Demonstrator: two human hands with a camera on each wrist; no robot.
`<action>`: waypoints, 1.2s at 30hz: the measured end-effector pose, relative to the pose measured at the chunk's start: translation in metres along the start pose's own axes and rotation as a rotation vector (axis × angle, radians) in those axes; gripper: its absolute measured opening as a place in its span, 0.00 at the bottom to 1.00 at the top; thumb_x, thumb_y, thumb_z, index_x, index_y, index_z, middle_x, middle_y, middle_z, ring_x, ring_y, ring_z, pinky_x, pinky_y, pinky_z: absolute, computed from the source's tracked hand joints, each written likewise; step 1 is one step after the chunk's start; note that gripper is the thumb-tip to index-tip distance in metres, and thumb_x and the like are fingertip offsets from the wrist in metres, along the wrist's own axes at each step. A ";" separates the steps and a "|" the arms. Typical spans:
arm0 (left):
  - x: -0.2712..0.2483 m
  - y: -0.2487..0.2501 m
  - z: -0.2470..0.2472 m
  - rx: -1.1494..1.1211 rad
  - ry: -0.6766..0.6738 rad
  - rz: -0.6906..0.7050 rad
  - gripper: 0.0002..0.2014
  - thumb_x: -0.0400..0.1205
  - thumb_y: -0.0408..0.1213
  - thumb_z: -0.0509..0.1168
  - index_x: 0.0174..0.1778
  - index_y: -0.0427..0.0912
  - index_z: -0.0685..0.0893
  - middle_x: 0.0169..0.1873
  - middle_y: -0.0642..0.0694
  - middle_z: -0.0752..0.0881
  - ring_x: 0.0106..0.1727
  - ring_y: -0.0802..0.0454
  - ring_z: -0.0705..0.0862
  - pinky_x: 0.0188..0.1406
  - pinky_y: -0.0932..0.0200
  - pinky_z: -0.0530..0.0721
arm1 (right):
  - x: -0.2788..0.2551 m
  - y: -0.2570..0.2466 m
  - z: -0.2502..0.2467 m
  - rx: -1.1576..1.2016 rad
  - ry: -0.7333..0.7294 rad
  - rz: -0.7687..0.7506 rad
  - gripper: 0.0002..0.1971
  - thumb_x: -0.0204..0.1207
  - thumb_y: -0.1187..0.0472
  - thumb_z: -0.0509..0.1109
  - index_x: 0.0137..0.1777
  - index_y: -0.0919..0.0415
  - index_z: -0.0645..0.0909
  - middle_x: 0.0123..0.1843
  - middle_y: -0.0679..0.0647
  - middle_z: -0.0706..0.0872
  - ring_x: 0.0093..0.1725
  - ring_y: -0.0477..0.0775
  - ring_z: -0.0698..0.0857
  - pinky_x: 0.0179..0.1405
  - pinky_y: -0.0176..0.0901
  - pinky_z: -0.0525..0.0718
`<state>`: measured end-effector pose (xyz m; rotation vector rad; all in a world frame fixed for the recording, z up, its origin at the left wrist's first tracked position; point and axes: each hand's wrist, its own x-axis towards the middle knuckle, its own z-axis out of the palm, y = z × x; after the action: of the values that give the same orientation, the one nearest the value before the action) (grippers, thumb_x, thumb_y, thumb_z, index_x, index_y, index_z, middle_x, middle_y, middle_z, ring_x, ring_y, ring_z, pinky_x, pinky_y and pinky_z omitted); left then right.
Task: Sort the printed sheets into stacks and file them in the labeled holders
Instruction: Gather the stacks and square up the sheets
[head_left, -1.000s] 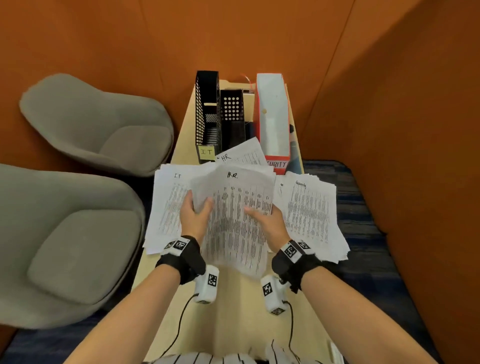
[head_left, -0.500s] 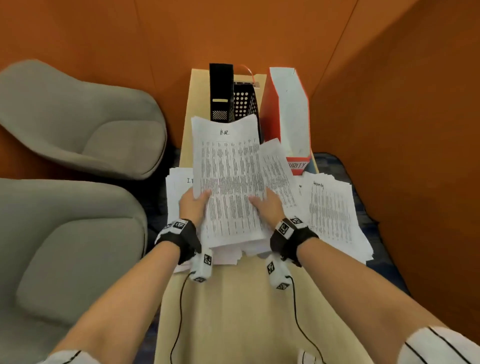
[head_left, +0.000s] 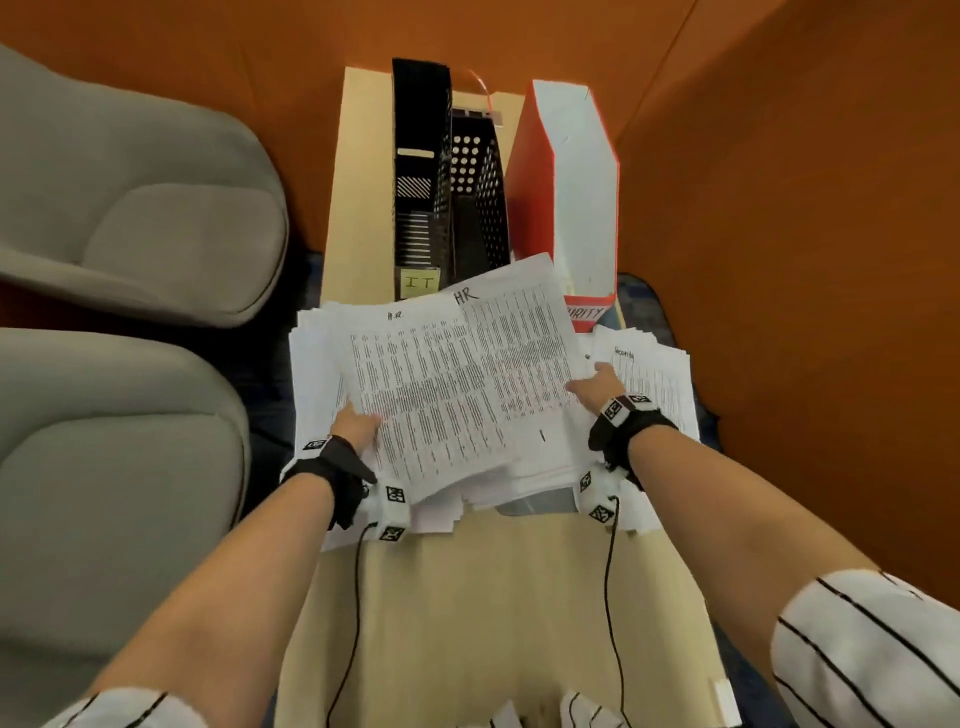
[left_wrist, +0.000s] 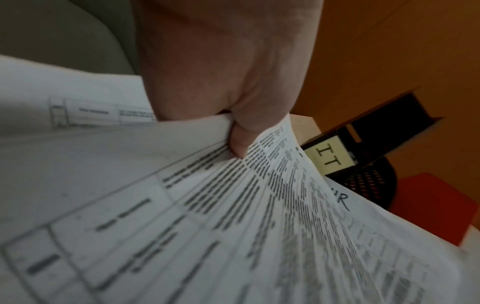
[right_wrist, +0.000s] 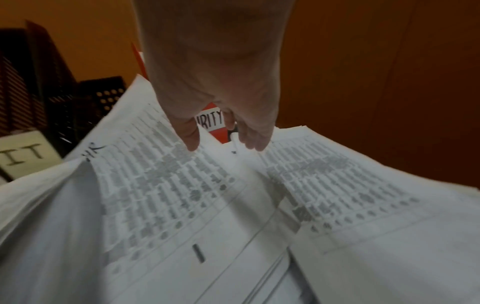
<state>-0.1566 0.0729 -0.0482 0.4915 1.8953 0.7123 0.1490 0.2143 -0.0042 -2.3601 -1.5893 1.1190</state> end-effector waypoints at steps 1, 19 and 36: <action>0.002 -0.001 0.005 0.054 0.002 -0.029 0.21 0.85 0.30 0.58 0.73 0.29 0.70 0.71 0.32 0.75 0.72 0.36 0.74 0.65 0.56 0.73 | 0.009 0.004 -0.006 -0.030 -0.003 0.019 0.39 0.78 0.59 0.72 0.83 0.68 0.55 0.79 0.66 0.70 0.76 0.67 0.72 0.72 0.52 0.72; 0.021 -0.020 0.009 0.341 0.006 -0.131 0.22 0.86 0.35 0.58 0.74 0.28 0.70 0.73 0.31 0.73 0.73 0.34 0.72 0.70 0.52 0.70 | 0.057 0.011 0.045 -0.137 -0.232 0.125 0.45 0.71 0.55 0.78 0.80 0.68 0.56 0.76 0.65 0.71 0.73 0.67 0.74 0.66 0.53 0.78; 0.008 -0.007 0.013 0.425 -0.003 -0.136 0.12 0.86 0.31 0.57 0.56 0.24 0.79 0.72 0.30 0.73 0.73 0.34 0.72 0.70 0.51 0.70 | -0.006 0.010 -0.032 0.030 -0.063 -0.259 0.14 0.79 0.60 0.69 0.61 0.66 0.81 0.52 0.61 0.86 0.50 0.60 0.84 0.54 0.53 0.83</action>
<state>-0.1479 0.0762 -0.0625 0.6183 2.0612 0.2150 0.1749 0.2148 0.0184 -2.0442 -1.8208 1.1598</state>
